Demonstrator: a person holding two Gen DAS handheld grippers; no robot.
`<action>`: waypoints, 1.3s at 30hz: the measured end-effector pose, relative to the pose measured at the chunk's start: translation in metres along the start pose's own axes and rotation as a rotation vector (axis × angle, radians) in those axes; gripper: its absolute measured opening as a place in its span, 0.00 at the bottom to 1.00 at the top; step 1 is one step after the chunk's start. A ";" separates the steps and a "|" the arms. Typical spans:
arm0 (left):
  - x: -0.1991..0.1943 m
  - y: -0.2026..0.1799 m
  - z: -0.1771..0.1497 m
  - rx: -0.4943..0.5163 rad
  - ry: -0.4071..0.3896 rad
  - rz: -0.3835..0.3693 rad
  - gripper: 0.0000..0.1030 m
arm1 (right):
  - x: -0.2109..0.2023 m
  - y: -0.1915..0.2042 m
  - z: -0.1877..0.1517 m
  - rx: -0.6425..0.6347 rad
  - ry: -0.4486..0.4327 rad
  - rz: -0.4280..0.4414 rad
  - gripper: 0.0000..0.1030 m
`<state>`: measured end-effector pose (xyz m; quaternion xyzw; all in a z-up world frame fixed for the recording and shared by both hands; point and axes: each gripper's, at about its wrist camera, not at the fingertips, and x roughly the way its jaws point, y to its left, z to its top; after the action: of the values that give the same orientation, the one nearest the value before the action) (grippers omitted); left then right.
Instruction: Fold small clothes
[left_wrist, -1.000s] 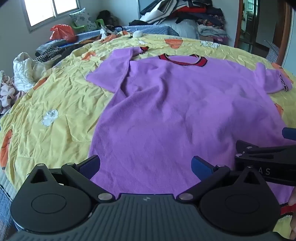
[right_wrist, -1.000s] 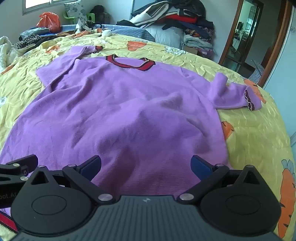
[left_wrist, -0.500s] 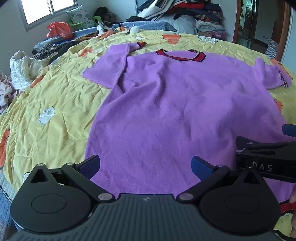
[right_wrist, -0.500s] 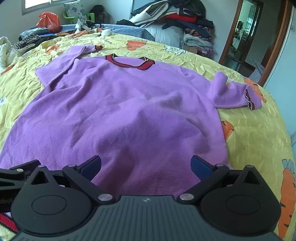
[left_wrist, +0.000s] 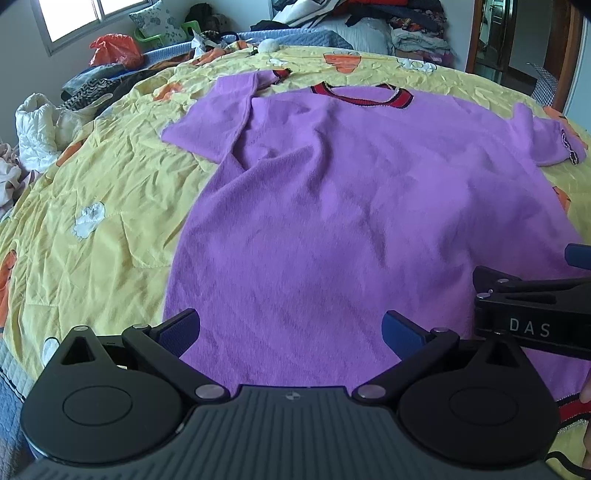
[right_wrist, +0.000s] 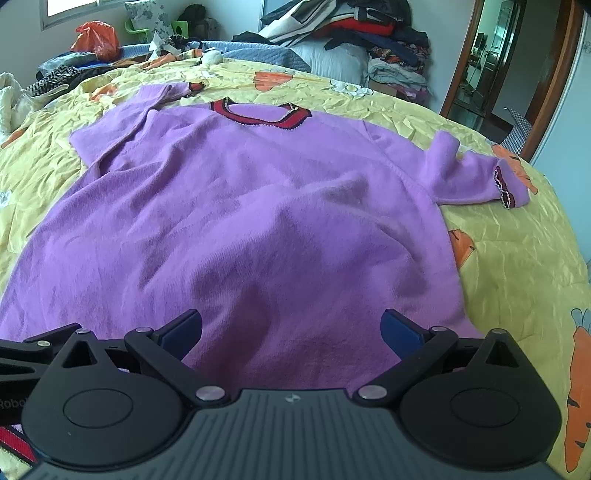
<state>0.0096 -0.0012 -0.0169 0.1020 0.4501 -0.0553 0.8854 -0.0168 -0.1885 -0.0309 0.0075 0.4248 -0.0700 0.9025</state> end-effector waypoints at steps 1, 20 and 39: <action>0.001 0.000 0.000 -0.001 0.004 0.000 1.00 | 0.000 0.001 0.000 -0.002 0.001 -0.001 1.00; 0.003 0.001 -0.001 0.000 0.004 0.000 1.00 | -0.002 0.007 0.000 -0.026 -0.030 -0.051 1.00; 0.005 0.003 0.006 0.022 -0.018 0.020 1.00 | -0.021 -0.017 -0.002 -0.071 -0.279 0.034 1.00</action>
<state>0.0174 0.0000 -0.0173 0.1157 0.4402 -0.0525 0.8889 -0.0339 -0.2026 -0.0147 -0.0271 0.2972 -0.0397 0.9536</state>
